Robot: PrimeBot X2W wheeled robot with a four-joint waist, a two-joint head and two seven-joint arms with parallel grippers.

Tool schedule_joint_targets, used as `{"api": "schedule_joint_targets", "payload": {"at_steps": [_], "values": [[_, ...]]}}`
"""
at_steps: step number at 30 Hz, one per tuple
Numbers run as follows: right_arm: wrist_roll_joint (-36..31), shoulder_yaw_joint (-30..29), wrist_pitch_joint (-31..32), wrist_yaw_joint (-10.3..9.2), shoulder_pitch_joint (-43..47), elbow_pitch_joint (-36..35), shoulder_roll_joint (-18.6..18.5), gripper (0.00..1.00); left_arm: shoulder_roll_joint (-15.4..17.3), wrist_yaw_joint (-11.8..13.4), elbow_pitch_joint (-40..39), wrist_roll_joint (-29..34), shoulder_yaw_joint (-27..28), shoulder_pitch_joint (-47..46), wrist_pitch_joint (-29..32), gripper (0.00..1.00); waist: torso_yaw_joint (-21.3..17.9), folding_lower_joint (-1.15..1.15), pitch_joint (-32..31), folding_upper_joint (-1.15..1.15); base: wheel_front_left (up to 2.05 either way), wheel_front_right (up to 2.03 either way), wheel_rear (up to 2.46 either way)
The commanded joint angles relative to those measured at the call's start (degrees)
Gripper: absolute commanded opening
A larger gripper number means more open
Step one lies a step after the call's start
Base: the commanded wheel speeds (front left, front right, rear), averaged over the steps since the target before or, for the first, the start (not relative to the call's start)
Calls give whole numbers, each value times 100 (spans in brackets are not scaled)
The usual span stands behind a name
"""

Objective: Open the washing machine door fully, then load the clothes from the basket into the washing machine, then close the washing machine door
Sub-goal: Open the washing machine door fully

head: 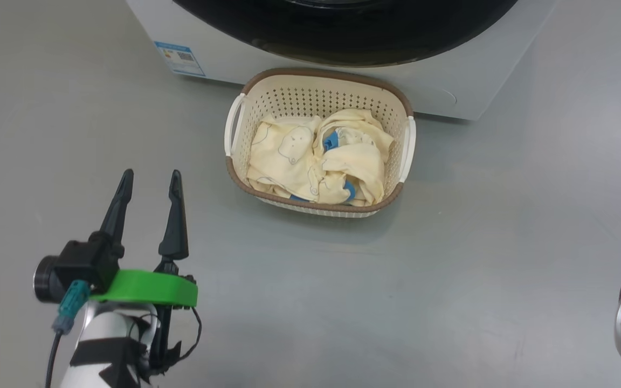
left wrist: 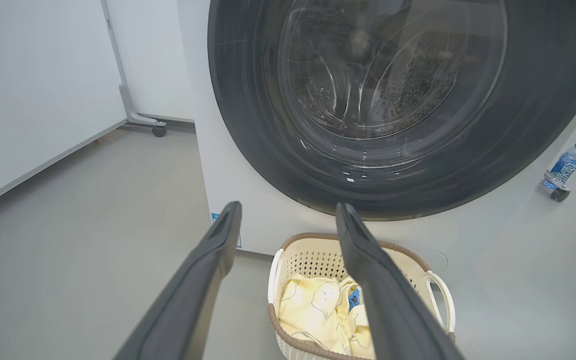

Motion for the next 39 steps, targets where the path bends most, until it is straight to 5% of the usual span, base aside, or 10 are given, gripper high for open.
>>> {"api": "schedule_joint_targets", "payload": {"at_steps": [1,13,39], "values": [[20,149,55,-16,-331,-204,64,0,80,39,-196,-31,154,-165,-62,100,45,0,52,0,0,0,0],[254,566,644,-16,-559,-300,162,0,72,171,-202,-256,-73,-305,-62,100,240,0,272,0,0,0,0],[21,446,713,-16,-760,-176,178,0,71,280,-240,-448,-294,-453,-62,100,373,0,699,0,0,0,0]]}}
